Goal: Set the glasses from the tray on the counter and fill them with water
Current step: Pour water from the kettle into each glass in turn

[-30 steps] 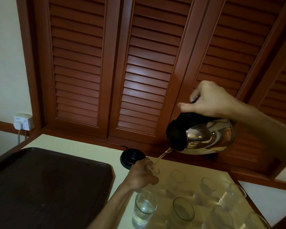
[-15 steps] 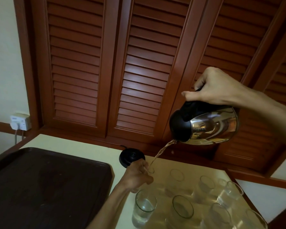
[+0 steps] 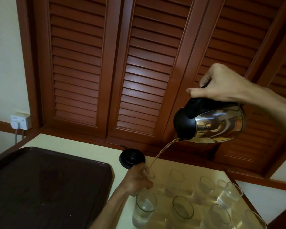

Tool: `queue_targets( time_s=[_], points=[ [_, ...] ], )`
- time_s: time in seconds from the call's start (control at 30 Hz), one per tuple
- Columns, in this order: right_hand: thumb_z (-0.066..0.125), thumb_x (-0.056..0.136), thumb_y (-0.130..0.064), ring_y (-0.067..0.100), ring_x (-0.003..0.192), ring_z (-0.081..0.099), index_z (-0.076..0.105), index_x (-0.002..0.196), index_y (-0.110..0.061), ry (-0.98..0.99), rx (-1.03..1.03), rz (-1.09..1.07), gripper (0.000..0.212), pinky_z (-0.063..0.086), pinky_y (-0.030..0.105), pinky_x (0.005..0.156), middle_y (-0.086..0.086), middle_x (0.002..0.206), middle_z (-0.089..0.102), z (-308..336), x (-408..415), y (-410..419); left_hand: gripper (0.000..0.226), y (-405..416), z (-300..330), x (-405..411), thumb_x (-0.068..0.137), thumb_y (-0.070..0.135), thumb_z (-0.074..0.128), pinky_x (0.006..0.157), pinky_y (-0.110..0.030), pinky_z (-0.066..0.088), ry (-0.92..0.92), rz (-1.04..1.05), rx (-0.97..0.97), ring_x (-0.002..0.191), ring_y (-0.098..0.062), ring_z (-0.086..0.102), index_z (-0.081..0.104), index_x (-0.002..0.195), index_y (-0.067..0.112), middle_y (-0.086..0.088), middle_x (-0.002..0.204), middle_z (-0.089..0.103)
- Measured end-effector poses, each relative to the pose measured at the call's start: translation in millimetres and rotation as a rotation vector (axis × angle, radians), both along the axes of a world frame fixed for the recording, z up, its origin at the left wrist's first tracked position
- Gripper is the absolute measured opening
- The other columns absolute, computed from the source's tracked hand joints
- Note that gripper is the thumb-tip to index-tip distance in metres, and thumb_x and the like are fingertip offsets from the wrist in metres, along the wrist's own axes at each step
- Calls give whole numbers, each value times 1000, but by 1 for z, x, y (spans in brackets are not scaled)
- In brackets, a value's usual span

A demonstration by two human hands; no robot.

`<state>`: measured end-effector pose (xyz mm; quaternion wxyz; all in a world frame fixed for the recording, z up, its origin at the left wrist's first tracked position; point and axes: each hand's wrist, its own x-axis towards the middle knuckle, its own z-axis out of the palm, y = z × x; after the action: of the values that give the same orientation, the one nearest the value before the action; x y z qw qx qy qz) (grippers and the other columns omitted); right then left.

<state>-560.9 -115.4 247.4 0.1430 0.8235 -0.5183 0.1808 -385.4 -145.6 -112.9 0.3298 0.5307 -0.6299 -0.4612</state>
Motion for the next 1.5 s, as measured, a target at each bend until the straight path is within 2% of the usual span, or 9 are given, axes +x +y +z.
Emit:
queue_targets(
  time_s=[0.13, 0.4, 0.67, 0.83, 0.97, 1.13, 1.23, 1.4, 1.5],
  points=[
    [75, 80, -47, 13, 36, 29, 51, 43, -6, -14, 17, -11, 60, 30, 30, 50, -10, 34, 26, 0, 0, 0, 36, 0, 0, -1, 61, -3, 72, 53, -20, 44, 2, -11, 0, 66, -8, 57, 60, 88, 16, 0, 80, 61],
    [73, 82, -48, 11, 35, 30, 64, 56, 3, -9, 40, 1, 59, 29, 27, 48, -9, 33, 30, -2, 0, 0, 38, -1, -3, -1, 59, 5, 75, 58, -21, 50, 7, -28, 10, 71, -10, 63, 61, 91, 22, 1, 84, 67],
    [74, 80, -48, 12, 35, 29, 46, 38, -12, -37, 46, 10, 62, 30, 27, 49, -8, 36, 29, -15, -4, 1, 41, -3, 4, -3, 55, 10, 76, 61, -27, 52, -26, -33, -17, 67, -9, 64, 63, 92, 21, 6, 76, 68],
    [74, 80, -48, 11, 39, 31, 48, 41, -7, -76, 55, 22, 62, 29, 27, 49, -2, 41, 32, -31, -11, 0, 42, -3, 19, -10, 51, 13, 74, 62, -32, 53, -31, -66, -48, 69, -13, 66, 61, 90, 22, 4, 79, 68],
    [75, 80, -47, 8, 39, 35, 51, 42, -9, -170, 135, 14, 59, 31, 30, 50, -9, 39, 35, -47, -20, 0, 41, -4, 33, -18, 50, 15, 73, 63, -33, 54, -15, -69, -100, 81, -21, 72, 61, 88, 25, -1, 89, 71],
    [74, 80, -45, 10, 39, 36, 47, 42, -8, -242, 123, 3, 60, 33, 29, 50, -6, 39, 36, -71, -32, -1, 44, -3, 46, -28, 58, 8, 77, 66, -31, 57, 46, -80, -162, 72, -4, 65, 64, 97, 25, 13, 82, 67],
    [74, 84, -40, 10, 37, 36, 45, 40, -12, -328, 86, 38, 60, 34, 26, 45, -4, 39, 36, -86, -44, 0, 44, -3, 55, -31, 57, 7, 76, 60, -29, 56, 118, -62, -113, 72, -9, 64, 65, 95, 26, 10, 84, 67],
    [72, 87, -32, 8, 30, 35, 50, 44, -3, -592, 32, 74, 56, 30, 14, 37, 1, 34, 39, -110, -64, 5, 42, -10, 53, -35, 41, 20, 74, 63, -36, 51, 216, -57, -47, 61, -12, 59, 61, 80, 27, 10, 69, 62],
    [71, 92, -18, 6, 28, 43, 57, 50, 0, -777, 41, 21, 47, 34, 13, 37, -2, 33, 46, -119, -72, 6, 37, -11, 53, -35, 52, 12, 77, 58, -35, 50, 253, -26, -53, 56, -14, 58, 61, 84, 24, 9, 68, 64]
  ],
)
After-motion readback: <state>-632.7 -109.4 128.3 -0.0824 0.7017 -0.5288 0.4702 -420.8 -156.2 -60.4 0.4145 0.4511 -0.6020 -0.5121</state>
